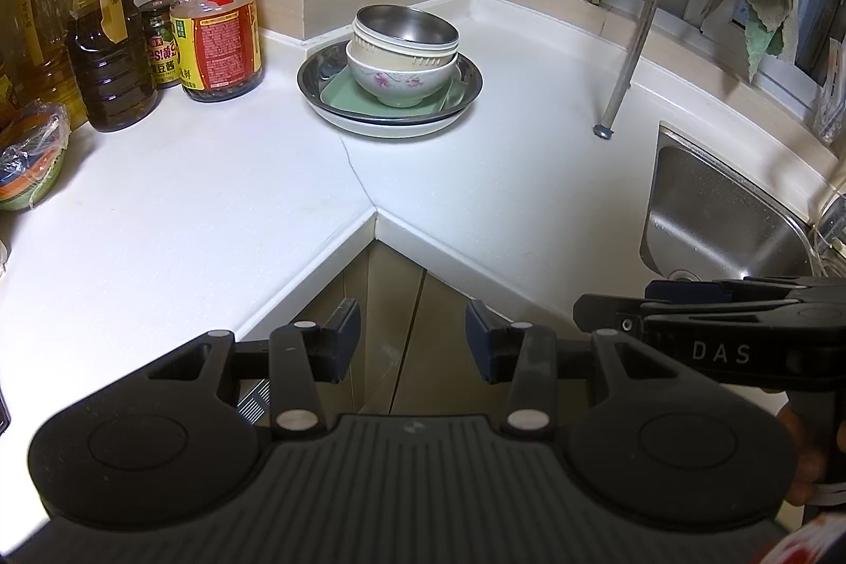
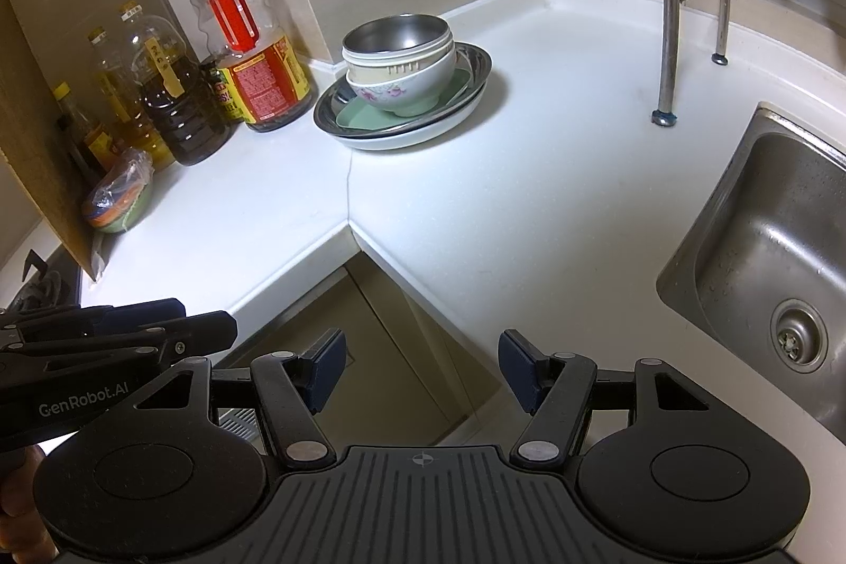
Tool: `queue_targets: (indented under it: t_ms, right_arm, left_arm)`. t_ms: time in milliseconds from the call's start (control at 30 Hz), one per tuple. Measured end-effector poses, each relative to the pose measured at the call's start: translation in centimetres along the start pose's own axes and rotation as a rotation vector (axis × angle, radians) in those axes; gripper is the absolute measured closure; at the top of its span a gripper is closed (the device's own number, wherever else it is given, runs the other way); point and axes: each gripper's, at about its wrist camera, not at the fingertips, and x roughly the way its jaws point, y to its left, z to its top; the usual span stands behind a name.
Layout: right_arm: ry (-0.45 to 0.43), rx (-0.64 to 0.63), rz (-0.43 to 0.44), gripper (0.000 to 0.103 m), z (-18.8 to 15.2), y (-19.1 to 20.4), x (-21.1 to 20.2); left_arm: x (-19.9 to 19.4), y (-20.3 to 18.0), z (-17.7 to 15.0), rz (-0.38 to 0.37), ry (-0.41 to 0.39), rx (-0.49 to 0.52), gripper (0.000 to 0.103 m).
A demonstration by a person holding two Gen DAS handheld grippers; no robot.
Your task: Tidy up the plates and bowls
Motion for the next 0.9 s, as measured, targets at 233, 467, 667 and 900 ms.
queue_targets:
  t_ms: [233, 467, 667, 900]
  right_arm:
    - [-0.001, 0.0, 0.001, 0.039, -0.09, 0.14, -0.14]
    - [-0.001, 0.0, 0.001, 0.039, -0.07, 0.07, -0.11]
    - [-0.001, 0.0, 0.0, 0.039, -0.1, 0.11, -0.14]
    - [-0.001, -0.001, 0.003, 0.039, -0.06, -0.03, -0.07]
  left_arm:
    - [-0.14, 0.2, 0.05, 0.0, -0.002, -0.001, 0.062]
    - [-0.13, 0.16, -0.01, 0.0, -0.002, -0.001, 0.062]
    - [-0.13, 0.13, -0.05, 0.0, -0.003, -0.001, 0.062]
    - [-0.14, 0.13, 0.0, 0.0, -0.004, -0.001, 0.062]
